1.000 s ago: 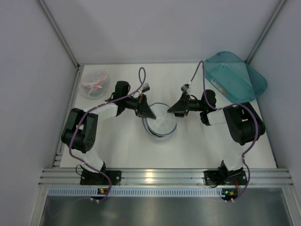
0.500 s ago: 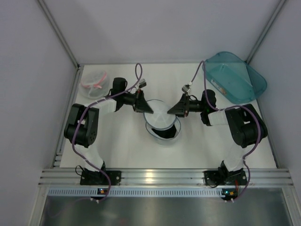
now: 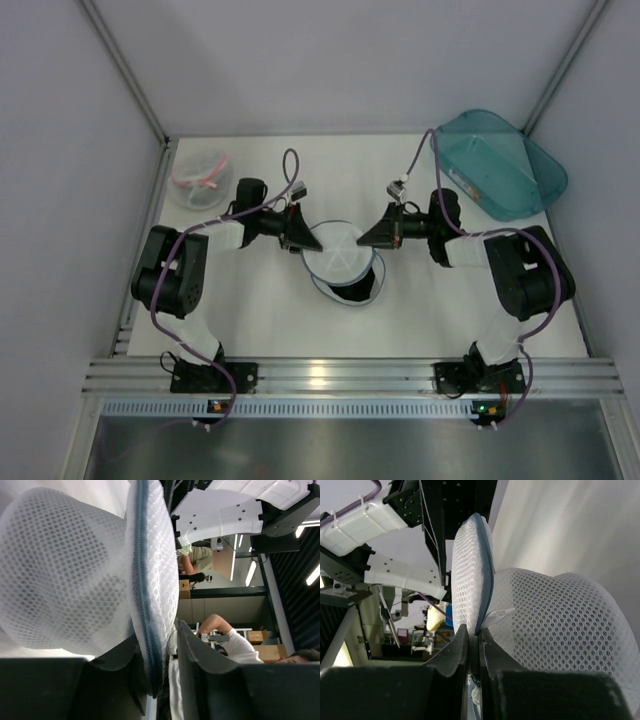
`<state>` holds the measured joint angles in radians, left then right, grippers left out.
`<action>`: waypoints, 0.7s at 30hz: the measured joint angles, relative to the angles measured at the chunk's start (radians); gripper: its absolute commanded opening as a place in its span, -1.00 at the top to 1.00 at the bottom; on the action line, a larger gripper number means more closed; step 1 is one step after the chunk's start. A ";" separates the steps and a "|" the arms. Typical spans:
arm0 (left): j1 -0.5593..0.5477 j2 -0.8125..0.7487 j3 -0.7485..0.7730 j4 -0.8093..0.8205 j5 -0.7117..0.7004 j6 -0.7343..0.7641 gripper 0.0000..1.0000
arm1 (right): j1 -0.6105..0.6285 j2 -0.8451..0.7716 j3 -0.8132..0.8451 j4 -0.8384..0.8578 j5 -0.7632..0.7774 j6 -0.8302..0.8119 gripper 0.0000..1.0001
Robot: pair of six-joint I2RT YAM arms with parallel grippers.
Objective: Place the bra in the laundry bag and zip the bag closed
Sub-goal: Close the laundry bag at the center of the board.
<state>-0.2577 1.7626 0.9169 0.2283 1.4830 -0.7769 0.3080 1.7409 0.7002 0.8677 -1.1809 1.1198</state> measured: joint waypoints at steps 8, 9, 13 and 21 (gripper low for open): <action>0.062 -0.037 0.016 -0.004 -0.045 -0.002 -0.51 | -0.010 -0.136 0.003 -0.262 0.073 -0.148 1.00; 0.085 -0.054 0.017 -0.011 -0.066 0.009 -0.51 | -0.013 -0.146 0.003 -0.289 0.089 -0.159 1.00; 0.164 -0.145 0.068 -0.227 -0.224 0.196 -0.53 | -0.044 -0.171 -0.007 -0.354 0.171 -0.157 1.00; 0.124 -0.303 -0.005 -0.476 -0.463 0.374 -0.56 | -0.095 -0.173 -0.090 -0.278 0.241 0.003 1.00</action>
<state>-0.1337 1.4597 0.9115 -0.2474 1.0195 -0.4026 0.2131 1.5677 0.6102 0.5900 -0.9398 1.1233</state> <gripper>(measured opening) 0.765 0.052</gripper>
